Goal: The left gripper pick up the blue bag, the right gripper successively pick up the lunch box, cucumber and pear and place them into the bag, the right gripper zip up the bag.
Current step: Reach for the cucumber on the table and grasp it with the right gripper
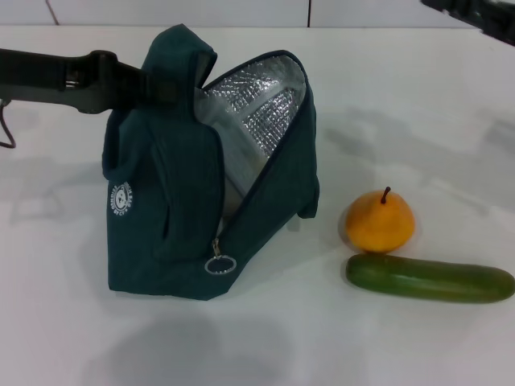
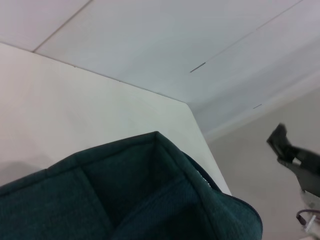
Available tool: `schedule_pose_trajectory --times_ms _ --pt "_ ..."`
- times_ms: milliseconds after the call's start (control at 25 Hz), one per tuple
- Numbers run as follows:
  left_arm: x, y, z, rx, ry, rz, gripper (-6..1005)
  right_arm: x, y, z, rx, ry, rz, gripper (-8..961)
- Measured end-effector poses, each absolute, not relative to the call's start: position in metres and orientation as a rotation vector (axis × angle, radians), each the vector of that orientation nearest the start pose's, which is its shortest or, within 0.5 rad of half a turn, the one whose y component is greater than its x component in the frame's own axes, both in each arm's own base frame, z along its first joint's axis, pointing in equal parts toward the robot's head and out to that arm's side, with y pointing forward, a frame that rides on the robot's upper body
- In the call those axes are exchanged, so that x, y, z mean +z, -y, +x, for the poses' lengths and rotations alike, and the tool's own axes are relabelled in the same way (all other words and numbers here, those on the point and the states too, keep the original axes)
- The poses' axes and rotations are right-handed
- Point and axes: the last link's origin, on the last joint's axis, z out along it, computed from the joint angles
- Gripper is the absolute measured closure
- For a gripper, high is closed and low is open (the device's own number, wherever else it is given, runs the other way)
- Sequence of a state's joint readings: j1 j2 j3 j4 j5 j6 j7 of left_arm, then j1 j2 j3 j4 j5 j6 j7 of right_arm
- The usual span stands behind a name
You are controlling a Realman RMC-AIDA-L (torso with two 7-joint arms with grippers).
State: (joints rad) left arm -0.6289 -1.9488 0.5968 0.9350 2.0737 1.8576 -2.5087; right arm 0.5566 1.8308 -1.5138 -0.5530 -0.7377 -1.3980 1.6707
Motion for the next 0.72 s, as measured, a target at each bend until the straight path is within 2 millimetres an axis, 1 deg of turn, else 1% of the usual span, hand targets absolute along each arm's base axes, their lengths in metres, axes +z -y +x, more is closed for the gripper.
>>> schedule_pose_trajectory --times_ms 40,200,280,320,440,560,640,720 --pt "0.100 -0.352 -0.221 -0.699 1.729 -2.518 956 0.068 -0.378 0.199 1.344 -0.943 -2.488 165" --pt "0.100 -0.352 -0.221 -0.698 1.727 -2.520 956 0.095 -0.374 0.203 0.985 -0.837 -2.687 103" --pt "0.100 -0.352 -0.220 -0.695 1.724 -2.524 956 0.109 -0.370 0.204 0.789 -0.775 -2.769 108" --pt "0.100 -0.353 -0.219 -0.693 1.721 -2.528 956 0.115 -0.368 0.204 0.734 -0.754 -2.792 110" --pt "0.100 -0.353 -0.218 -0.694 1.715 -2.530 956 0.131 -0.355 0.203 0.493 -0.645 -2.909 117" --pt "0.101 -0.353 -0.218 -0.698 1.715 -2.527 956 0.138 -0.341 0.202 0.257 -0.518 -2.987 124" --pt "0.101 -0.353 -0.218 -0.698 1.715 -2.527 956 0.138 -0.334 0.201 0.114 -0.452 -3.038 126" --pt "0.100 -0.353 -0.218 -0.699 1.715 -2.529 956 0.135 -0.331 0.197 0.020 -0.402 -3.075 125"
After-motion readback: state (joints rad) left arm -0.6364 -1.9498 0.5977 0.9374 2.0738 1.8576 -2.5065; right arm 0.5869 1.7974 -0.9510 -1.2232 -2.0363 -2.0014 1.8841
